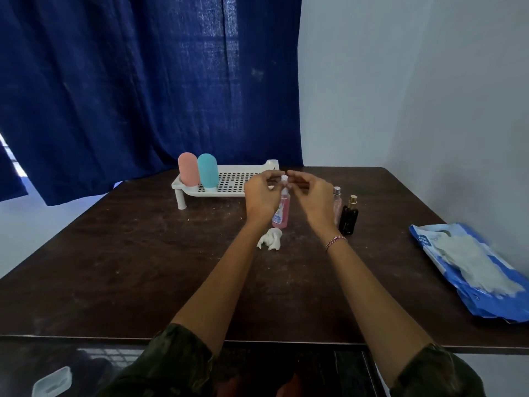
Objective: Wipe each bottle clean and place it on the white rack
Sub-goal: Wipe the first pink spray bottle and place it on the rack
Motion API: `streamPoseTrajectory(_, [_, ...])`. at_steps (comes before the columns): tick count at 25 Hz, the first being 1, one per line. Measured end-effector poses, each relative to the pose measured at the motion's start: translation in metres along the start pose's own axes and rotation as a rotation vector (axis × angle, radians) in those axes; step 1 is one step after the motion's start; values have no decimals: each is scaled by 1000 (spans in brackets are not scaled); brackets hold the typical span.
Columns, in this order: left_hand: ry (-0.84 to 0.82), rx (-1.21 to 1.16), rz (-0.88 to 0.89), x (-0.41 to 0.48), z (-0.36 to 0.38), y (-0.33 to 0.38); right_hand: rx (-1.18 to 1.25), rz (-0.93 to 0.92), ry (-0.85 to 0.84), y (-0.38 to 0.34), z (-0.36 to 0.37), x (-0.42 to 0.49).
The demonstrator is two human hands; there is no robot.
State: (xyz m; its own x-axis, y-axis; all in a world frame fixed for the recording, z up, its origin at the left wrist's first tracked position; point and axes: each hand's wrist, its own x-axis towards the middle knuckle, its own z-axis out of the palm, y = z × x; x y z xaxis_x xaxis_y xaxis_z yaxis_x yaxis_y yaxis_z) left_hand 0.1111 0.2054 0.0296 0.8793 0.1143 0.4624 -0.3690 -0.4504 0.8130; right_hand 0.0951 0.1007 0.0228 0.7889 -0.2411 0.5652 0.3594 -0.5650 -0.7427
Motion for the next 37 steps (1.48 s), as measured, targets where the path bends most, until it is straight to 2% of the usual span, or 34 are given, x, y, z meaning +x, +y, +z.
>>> streamPoseTrajectory(7, [87, -67, 31, 9, -31, -27, 144, 60, -91, 17, 39, -17])
streamPoseTrajectory(11, [82, -103, 65, 9, -38, -47, 201, 64, -150, 26, 50, -25])
streamPoseTrajectory(17, [24, -164, 108, 6, -31, -62, 199, 60, -202, 31, 48, -24])
streamPoseTrajectory(20, [-15, -169, 114, 4, -28, -65, 76, 45, -229, 27, 36, -25])
streamPoseTrajectory(22, [-23, -203, 111, 2, -29, -70, -40, 79, -341, 26, 23, -23])
streamPoseTrajectory(26, [-48, -247, 103, 1, -33, -73, -110, 109, -722, 27, 6, -21])
streamPoseTrajectory(29, [-72, -251, 102, 0, -33, -73, -213, 51, -821, 32, 11, -22])
streamPoseTrajectory(33, [-85, -292, 79, 4, -34, -76, -277, 32, -793, 33, 13, -22])
streamPoseTrajectory(37, [-122, -339, 91, 4, -38, -77, 19, 57, -493, 25, 8, -22])
